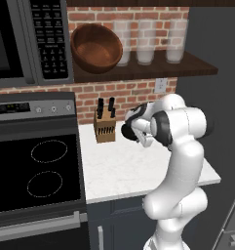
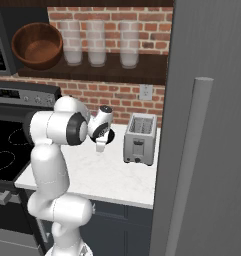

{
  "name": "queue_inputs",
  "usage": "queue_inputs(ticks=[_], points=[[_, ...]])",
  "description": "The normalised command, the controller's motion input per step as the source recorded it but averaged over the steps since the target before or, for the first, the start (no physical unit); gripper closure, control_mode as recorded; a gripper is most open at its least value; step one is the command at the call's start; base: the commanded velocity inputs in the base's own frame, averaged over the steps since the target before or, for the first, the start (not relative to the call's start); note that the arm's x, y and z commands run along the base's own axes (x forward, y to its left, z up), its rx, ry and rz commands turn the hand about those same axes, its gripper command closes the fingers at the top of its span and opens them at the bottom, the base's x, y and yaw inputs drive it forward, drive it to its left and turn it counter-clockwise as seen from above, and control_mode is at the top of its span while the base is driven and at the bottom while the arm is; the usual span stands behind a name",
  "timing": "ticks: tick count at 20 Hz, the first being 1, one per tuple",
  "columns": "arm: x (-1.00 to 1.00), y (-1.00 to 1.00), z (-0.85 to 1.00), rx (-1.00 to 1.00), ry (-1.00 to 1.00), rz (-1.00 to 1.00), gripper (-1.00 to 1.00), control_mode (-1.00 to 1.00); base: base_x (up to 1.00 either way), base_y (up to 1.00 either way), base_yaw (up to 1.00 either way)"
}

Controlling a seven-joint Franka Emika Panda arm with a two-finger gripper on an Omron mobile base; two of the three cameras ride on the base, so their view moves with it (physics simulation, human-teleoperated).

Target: Pick up the bowls on the counter and stack them on top of one another in the open cabinet. Place the smaller bowl on top of the larger bowl.

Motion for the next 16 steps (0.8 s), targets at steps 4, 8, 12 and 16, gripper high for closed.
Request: queue_inputs(ticks=[4,8,12,16], points=[[-1.0,0.16,0.09,0.0,-0.02,0.0,1.0,-1.0,0.0,0.0,0.0],[-0.99,0.06,0.3,0.0,-0.02,0.0,1.0,-1.0,0.0,0.0,0.0],[-1.0,0.0,0.6,0.0,-0.02,0.0,1.0,-1.0,0.0,0.0,0.0],[-1.0,-0.05,0.87,0.0,0.0,0.0,1.0,-1.0,0.0,0.0,0.0]])
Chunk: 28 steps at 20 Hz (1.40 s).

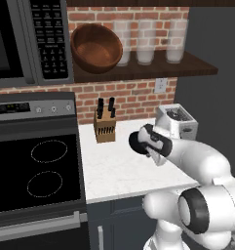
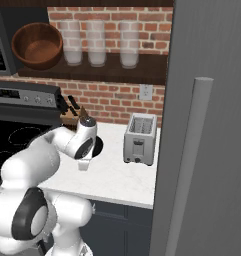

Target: Pick up the bowls on the counter and stack them on top of one another in the open cabinet. Place the smaller bowl on top of the larger bowl.

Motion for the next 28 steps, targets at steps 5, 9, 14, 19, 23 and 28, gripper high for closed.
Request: queue_inputs(ticks=[5,9,14,19,23,28], points=[[-0.95,-0.06,1.0,0.0,0.0,0.0,1.0,-1.0,0.0,0.0,0.0],[-0.79,-0.04,1.0,0.0,0.0,0.0,1.0,-1.0,0.0,0.0,0.0],[-0.63,0.0,1.0,0.0,0.0,0.0,1.0,-1.0,0.0,0.0,0.0],[-0.55,-0.03,1.0,0.0,-0.01,0.01,1.0,-1.0,0.0,0.0,0.0],[-0.47,-0.07,1.0,0.0,0.0,0.05,1.0,-1.0,0.0,0.0,0.0],[-0.36,-0.02,1.0,0.0,-0.01,0.06,1.0,-1.0,0.0,0.0,0.0]])
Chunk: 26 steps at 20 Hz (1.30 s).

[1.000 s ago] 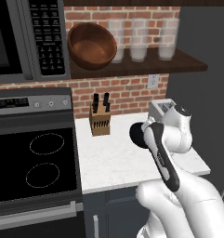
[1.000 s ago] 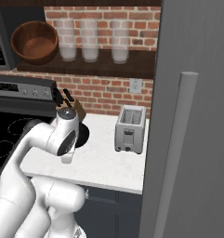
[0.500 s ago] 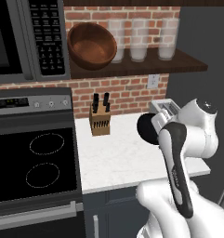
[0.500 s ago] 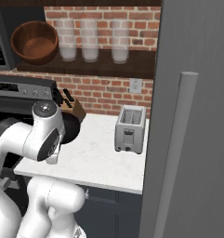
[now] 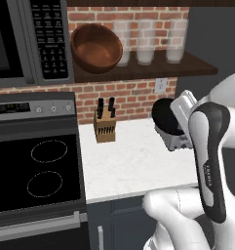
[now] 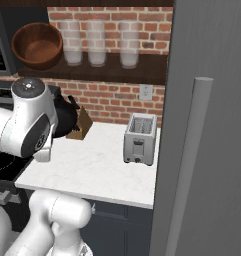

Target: Pick up the bowls on the counter and stack them on top of one another in the open cabinet. Place the smaller bowl on top of the larger bowl.

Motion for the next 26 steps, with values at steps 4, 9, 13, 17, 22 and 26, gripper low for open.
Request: queue_inputs(ticks=[4,9,13,17,22,26], points=[[-0.18,0.0,0.99,0.0,-0.03,0.06,1.0,-1.0,0.0,0.0,0.0],[0.0,0.0,0.72,0.0,-0.09,0.09,1.0,-1.0,0.0,0.0,0.0],[0.02,0.05,0.32,0.0,-0.41,0.07,1.0,-1.0,0.0,0.0,0.0],[0.2,0.26,0.17,0.0,-0.38,0.08,1.0,-1.0,0.0,0.0,0.0],[0.56,0.53,0.24,0.0,-0.15,0.09,1.0,-1.0,0.0,0.0,0.0],[0.68,0.08,0.39,0.0,0.02,0.08,1.0,-1.0,0.0,0.0,0.0]])
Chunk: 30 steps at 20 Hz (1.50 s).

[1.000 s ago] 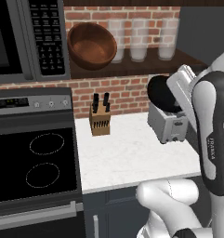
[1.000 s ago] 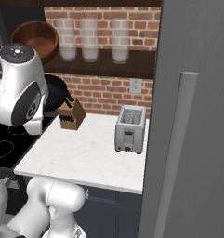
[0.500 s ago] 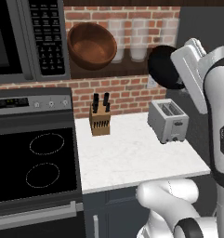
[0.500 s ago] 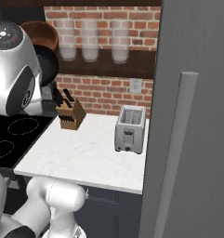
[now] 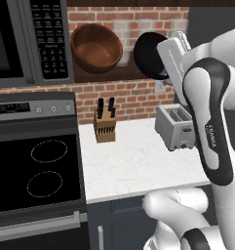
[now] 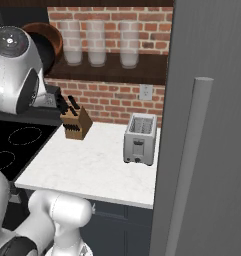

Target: Pick up the bowls on the counter and stack them on top of one another in the open cabinet. Place the smaller bowl on top of the larger bowl.

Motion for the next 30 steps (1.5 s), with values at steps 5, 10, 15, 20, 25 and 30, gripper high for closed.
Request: queue_inputs(ticks=[5,10,15,20,25,30], points=[[0.48,0.1,0.59,-0.03,0.11,0.07,1.0,-1.0,0.0,0.0,0.0],[0.35,0.12,0.31,-0.05,0.01,0.06,1.0,-1.0,0.0,0.0,0.0],[0.53,0.1,0.0,-0.04,0.08,0.0,1.0,-1.0,0.0,0.0,0.0],[0.46,0.26,-0.12,-0.04,0.01,0.0,1.0,-1.0,0.0,0.0,0.0],[0.59,0.29,-0.03,-0.03,0.0,0.0,1.0,-1.0,0.0,0.0,0.0],[0.52,0.28,-0.07,-0.02,0.0,0.0,1.0,-1.0,0.0,0.0,0.0]])
